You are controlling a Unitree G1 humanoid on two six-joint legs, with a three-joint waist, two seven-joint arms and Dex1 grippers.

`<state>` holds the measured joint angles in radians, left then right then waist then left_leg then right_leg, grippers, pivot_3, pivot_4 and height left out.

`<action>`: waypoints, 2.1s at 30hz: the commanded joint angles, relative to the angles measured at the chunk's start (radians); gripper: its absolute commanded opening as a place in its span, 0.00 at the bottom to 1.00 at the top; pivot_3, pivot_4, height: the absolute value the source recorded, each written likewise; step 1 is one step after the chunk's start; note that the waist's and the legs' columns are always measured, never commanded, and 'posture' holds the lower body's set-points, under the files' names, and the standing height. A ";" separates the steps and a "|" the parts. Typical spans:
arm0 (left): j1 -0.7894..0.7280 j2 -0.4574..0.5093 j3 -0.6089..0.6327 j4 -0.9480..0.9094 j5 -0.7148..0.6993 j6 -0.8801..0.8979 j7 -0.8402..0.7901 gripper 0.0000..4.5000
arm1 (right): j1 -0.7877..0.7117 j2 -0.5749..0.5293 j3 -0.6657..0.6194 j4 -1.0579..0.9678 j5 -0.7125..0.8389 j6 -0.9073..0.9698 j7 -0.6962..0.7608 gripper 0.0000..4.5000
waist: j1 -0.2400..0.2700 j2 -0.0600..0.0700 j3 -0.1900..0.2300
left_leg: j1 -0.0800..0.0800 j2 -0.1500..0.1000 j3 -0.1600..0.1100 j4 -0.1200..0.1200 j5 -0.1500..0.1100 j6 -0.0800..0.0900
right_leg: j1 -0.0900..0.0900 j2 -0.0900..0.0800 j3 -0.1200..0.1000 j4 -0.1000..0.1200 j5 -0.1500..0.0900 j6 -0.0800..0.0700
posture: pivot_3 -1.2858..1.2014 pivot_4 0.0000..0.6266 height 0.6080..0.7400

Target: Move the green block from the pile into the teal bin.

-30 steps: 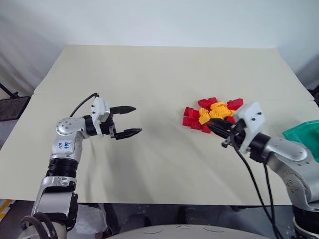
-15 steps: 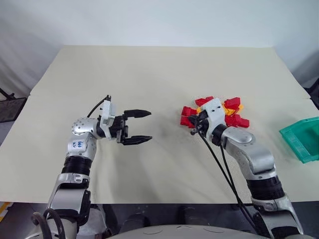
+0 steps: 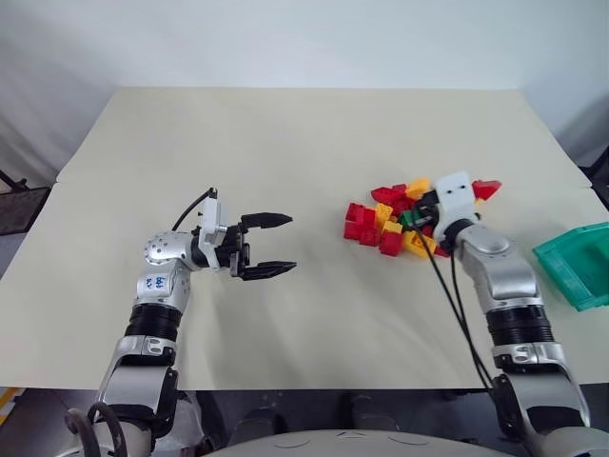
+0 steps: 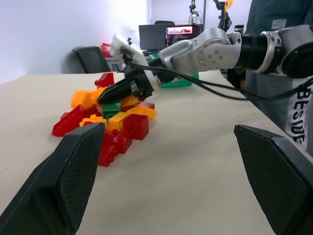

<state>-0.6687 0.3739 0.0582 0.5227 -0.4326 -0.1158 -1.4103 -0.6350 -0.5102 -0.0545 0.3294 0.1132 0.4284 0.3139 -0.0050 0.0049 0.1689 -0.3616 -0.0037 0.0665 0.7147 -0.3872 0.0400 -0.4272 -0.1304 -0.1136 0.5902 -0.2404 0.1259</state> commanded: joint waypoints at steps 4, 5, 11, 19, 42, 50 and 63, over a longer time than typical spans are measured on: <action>-0.012 -0.003 0.004 -0.015 0.002 -0.018 0.010 1.00 | 0.012 -0.037 -0.034 -0.056 -0.005 -0.014 0.027 0.01 | -0.007 0.000 0.000 | 0.000 0.001 0.000 0.000 0.000 0.000 | 0.000 0.001 -0.001 0.000 0.000 0.000 | 0.52 0.24 1.00; -0.013 -0.004 0.003 -0.014 0.002 -0.020 0.011 1.00 | 0.015 -0.039 -0.028 -0.066 -0.005 -0.010 0.038 0.01 | -0.008 0.000 0.000 | 0.000 0.001 0.000 0.000 0.000 0.000 | 0.000 0.001 0.000 0.000 0.000 0.000 | 0.52 0.24 1.00; -0.005 -0.011 -0.001 -0.022 0.001 -0.022 0.016 1.00 | 0.069 -0.045 0.042 -0.195 0.012 0.057 0.151 0.01 | -0.007 0.000 0.000 | 0.000 0.001 0.000 0.000 0.000 0.000 | 0.000 0.000 0.000 0.000 0.000 0.000 | 0.52 0.24 1.00; 0.011 -0.010 0.005 -0.043 -0.005 -0.025 0.022 1.00 | 0.184 -0.142 -0.039 -0.521 0.126 0.220 0.289 0.01 | 0.007 0.001 0.000 | -0.003 0.000 -0.002 0.002 0.000 0.000 | -0.001 0.000 -0.001 0.000 0.000 0.001 | 0.52 0.24 1.00; -0.074 0.053 0.020 0.077 0.005 -0.036 -0.049 1.00 | 0.708 -0.540 -0.719 -0.640 0.450 0.378 0.717 0.99 | 0.031 0.000 0.001 | -0.006 -0.001 -0.002 0.005 -0.001 0.002 | 0.000 -0.001 -0.003 -0.002 0.002 0.003 | 0.52 0.24 1.00; -0.062 0.068 0.023 0.054 0.002 -0.025 -0.029 1.00 | 0.420 -0.552 -0.405 -0.581 0.416 0.426 0.574 0.99 | 0.022 0.000 0.001 | -0.003 0.000 -0.001 0.006 -0.001 0.002 | 0.000 -0.001 0.000 0.000 0.002 0.003 | 0.52 0.24 1.00; 0.021 0.044 0.027 -0.059 -0.011 -0.016 0.029 1.00 | -0.405 -0.374 0.356 0.178 0.008 0.179 0.843 0.99 | 0.007 0.001 0.002 | -0.009 -0.002 -0.001 0.006 -0.001 0.003 | -0.003 -0.001 -0.004 -0.002 0.003 0.004 | 0.52 0.24 1.00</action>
<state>-0.6552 0.4137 0.0699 0.5082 -0.4273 -0.1321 -1.3920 -1.0055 -0.8810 0.2840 0.4263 0.1793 0.6666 1.1211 0.0022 0.0063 0.1707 -0.3709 -0.0055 0.0658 0.7202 -0.3878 0.0428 -0.4298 -0.1320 -0.1189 0.5880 -0.2378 0.1295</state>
